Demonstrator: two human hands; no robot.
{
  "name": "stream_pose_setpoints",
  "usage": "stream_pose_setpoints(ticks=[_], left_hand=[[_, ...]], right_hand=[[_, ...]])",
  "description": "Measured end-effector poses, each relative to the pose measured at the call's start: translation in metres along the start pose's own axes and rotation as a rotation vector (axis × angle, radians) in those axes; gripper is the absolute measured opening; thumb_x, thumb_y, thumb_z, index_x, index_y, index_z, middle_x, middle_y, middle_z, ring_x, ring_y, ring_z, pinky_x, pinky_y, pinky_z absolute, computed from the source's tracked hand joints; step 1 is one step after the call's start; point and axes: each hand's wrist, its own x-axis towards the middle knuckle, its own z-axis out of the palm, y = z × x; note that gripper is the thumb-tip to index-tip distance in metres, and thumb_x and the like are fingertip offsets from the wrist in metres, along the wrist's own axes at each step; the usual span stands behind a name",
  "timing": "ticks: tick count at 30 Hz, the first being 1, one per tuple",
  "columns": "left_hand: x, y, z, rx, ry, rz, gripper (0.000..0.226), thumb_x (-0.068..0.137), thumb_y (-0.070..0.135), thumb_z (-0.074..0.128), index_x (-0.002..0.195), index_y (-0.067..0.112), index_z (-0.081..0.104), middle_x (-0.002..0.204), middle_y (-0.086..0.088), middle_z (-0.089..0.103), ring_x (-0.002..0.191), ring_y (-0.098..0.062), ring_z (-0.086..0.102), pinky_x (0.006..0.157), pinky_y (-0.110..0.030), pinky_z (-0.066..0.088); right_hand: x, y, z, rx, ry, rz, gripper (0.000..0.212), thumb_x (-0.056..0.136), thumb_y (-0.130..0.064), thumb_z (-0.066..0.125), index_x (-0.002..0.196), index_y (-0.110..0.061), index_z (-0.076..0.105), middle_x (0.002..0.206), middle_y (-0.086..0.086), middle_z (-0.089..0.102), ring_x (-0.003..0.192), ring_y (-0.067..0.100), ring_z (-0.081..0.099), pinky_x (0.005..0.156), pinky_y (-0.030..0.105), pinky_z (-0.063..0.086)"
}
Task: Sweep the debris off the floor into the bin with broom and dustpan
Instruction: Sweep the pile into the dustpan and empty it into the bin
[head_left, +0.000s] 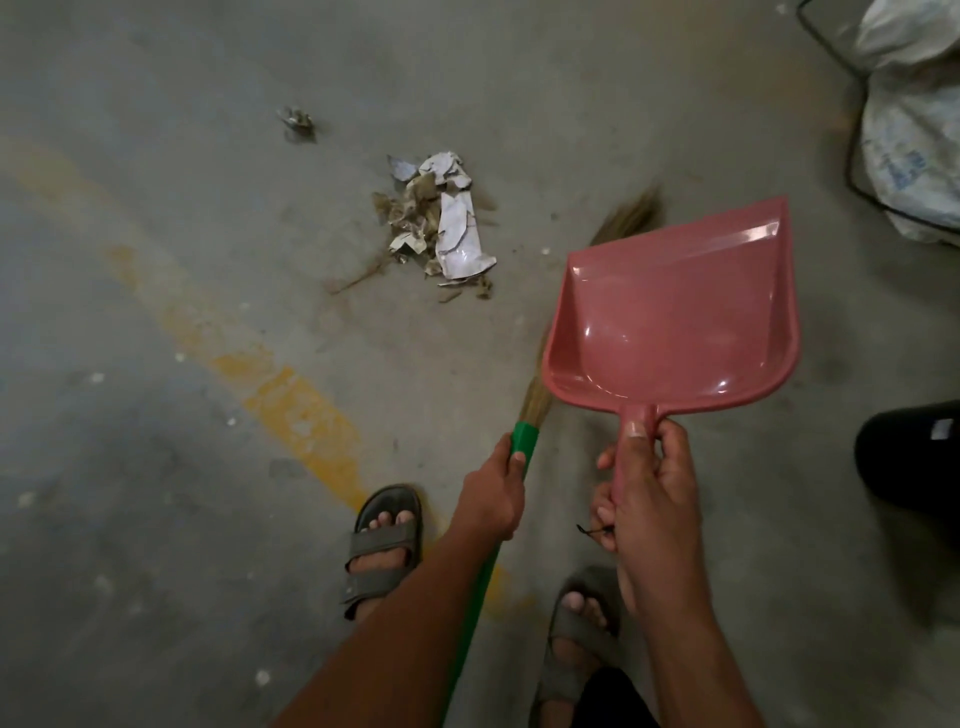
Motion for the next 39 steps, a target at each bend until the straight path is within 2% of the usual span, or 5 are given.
stream_pose_setpoints(ticks=[10, 22, 26, 32, 39], left_hand=[[0.011, -0.019, -0.049, 0.0, 0.304, -0.026, 0.057, 0.105, 0.065, 0.026, 0.16, 0.052, 0.019, 0.1, -0.017, 0.071, 0.081, -0.037, 0.071, 0.075, -0.055, 0.064], [-0.028, -0.032, -0.006, 0.116, 0.101, 0.05, 0.057, 0.111, 0.054, 0.029, 0.166, 0.042, 0.019, 0.095, -0.013, 0.071, 0.071, -0.021, 0.064, 0.063, -0.033, 0.047], [-0.017, -0.039, -0.028, 0.106, 0.166, -0.039, 0.06, 0.111, 0.055, 0.028, 0.167, 0.04, 0.015, 0.121, -0.023, 0.07, 0.099, -0.042, 0.068, 0.086, -0.042, 0.055], [-0.032, -0.02, -0.075, 0.051, 0.259, 0.034, 0.056, 0.111, 0.054, 0.03, 0.164, 0.048, 0.017, 0.079, -0.007, 0.069, 0.069, -0.025, 0.067, 0.069, -0.043, 0.059], [0.002, 0.016, -0.142, 0.061, 0.439, 0.088, 0.051, 0.111, 0.053, 0.029, 0.162, 0.051, 0.02, 0.089, -0.011, 0.072, 0.078, -0.032, 0.069, 0.075, -0.041, 0.057]], right_hand=[[0.009, 0.004, -0.011, -0.078, 0.082, -0.029, 0.025, 0.11, -0.051, 0.047, 0.094, -0.032, 0.051, 0.08, -0.002, 0.059, 0.045, 0.011, 0.043, 0.04, 0.021, 0.032], [0.016, 0.0, 0.007, -0.119, -0.006, -0.024, 0.025, 0.11, -0.05, 0.047, 0.098, -0.03, 0.054, 0.075, -0.007, 0.059, 0.044, 0.008, 0.044, 0.038, 0.023, 0.033], [0.022, 0.006, 0.013, -0.14, -0.043, -0.016, 0.019, 0.11, -0.043, 0.05, 0.101, -0.027, 0.054, 0.075, -0.005, 0.059, 0.043, 0.009, 0.044, 0.038, 0.022, 0.032], [0.027, 0.007, 0.024, -0.132, -0.075, -0.007, 0.018, 0.11, -0.048, 0.049, 0.099, -0.035, 0.055, 0.08, -0.001, 0.059, 0.044, 0.011, 0.042, 0.041, 0.021, 0.032], [0.031, -0.001, 0.052, -0.124, -0.14, 0.0, 0.018, 0.108, -0.047, 0.051, 0.099, -0.032, 0.055, 0.083, 0.004, 0.058, 0.043, 0.012, 0.04, 0.042, 0.02, 0.032]])
